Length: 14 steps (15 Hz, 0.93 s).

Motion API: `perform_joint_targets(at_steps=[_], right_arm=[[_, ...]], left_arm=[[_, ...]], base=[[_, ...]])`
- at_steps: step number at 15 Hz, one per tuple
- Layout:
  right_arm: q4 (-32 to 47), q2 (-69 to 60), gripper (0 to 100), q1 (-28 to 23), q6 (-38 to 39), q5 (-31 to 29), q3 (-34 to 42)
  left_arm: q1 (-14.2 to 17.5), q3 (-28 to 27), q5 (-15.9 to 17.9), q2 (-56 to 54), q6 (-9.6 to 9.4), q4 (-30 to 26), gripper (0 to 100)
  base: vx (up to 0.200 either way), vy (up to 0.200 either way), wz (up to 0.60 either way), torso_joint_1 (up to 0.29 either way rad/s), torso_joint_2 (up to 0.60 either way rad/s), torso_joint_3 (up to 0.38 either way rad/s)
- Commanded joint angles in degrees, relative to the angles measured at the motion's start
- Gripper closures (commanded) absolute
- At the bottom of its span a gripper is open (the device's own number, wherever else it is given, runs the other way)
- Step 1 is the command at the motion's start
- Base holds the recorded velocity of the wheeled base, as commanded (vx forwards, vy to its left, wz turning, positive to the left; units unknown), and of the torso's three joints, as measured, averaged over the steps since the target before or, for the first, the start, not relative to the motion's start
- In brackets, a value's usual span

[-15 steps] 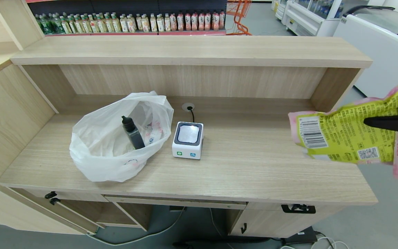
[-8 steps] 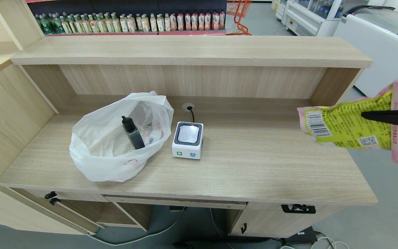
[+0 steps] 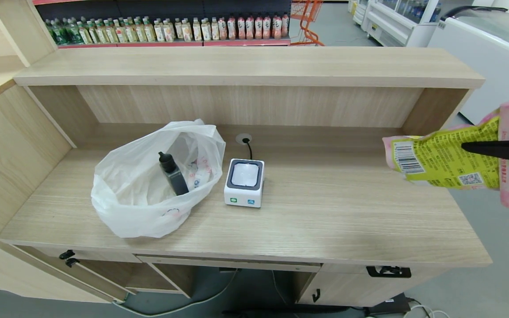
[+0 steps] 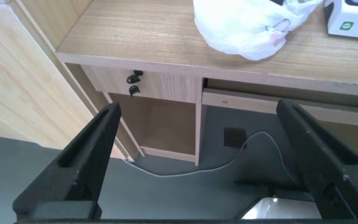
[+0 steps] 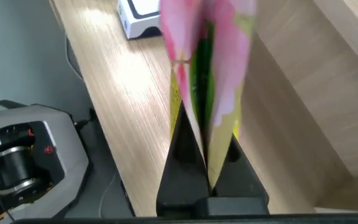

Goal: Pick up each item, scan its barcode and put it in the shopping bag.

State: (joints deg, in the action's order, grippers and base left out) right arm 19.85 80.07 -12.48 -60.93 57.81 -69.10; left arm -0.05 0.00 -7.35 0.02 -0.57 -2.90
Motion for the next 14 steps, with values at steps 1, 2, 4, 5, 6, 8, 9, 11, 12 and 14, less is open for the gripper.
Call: perform_joint_targets(at_steps=[1, 2, 4, 5, 6, 8, 9, 11, 12, 14], right_arm=[[-0.42, 1.14, 100, 0.09, 0.02, 0.11, -0.43], [-1.3, 1.85, 100, 0.09, 0.02, 0.11, -0.86], [-2.97, 3.25, 100, 0.09, 0.11, 0.2, -1.57], [-3.06, 3.69, 100, 0.09, 0.11, 0.2, -1.66], [-3.06, 3.96, 100, 0.09, 0.11, 0.2, -1.74], [-3.15, 4.31, 100, 0.09, 0.11, 0.2, -1.66], [-3.23, 4.57, 100, 0.09, 0.11, 0.2, -1.83], [-3.94, 5.54, 100, 0.09, 0.02, 0.2, -2.62], [-4.55, 6.07, 100, 0.09, 0.02, 0.2, -2.8], [-5.43, 6.68, 100, 0.09, 0.11, 0.2, -2.89]], left_arm=[[0.05, 0.0, -0.03, 0.06, -0.04, 0.0, 0], [-0.04, 0.0, -0.03, 0.06, -0.04, 0.0, 0], [-0.04, 0.0, -0.03, 0.06, -0.13, 0.0, 0], [-0.04, 0.0, -0.03, 0.06, -0.13, 0.0, 0], [0.05, 0.0, -0.03, 0.06, -0.13, 0.0, 0], [-0.04, 0.0, -0.03, 0.06, -0.13, 0.0, 0], [-0.04, 0.0, -0.03, 0.06, -0.13, 0.0, 0], [0.05, 0.0, -0.03, 0.06, -0.13, 0.0, 0], [-0.04, 0.0, -0.03, -0.02, -0.13, 0.0, 0], [0.05, 0.0, -0.03, 0.06, -0.04, 0.0, 0]], base=[[0.0, 0.2, 0.0, 0.022, 0.01, -0.002], [0.0, 0.2, 0.0, 0.007, 0.0, -0.007], [0.0, 0.2, 0.0, 0.0, 0.0, 0.0], [0.0, 0.2, 0.0, -0.002, 0.0, 0.002], [0.0, 0.2, 0.0, -0.002, 0.0, -0.002], [0.0, 0.2, 0.0, 0.002, 0.01, 0.005], [0.0, 0.2, 0.0, 0.002, 0.0, 0.007], [0.0, 0.2, 0.0, 0.002, 0.0, 0.005], [0.0, 0.2, 0.0, -0.007, 0.0, 0.002], [0.0, 0.0, 0.0, 0.0, 0.0, 0.0]])
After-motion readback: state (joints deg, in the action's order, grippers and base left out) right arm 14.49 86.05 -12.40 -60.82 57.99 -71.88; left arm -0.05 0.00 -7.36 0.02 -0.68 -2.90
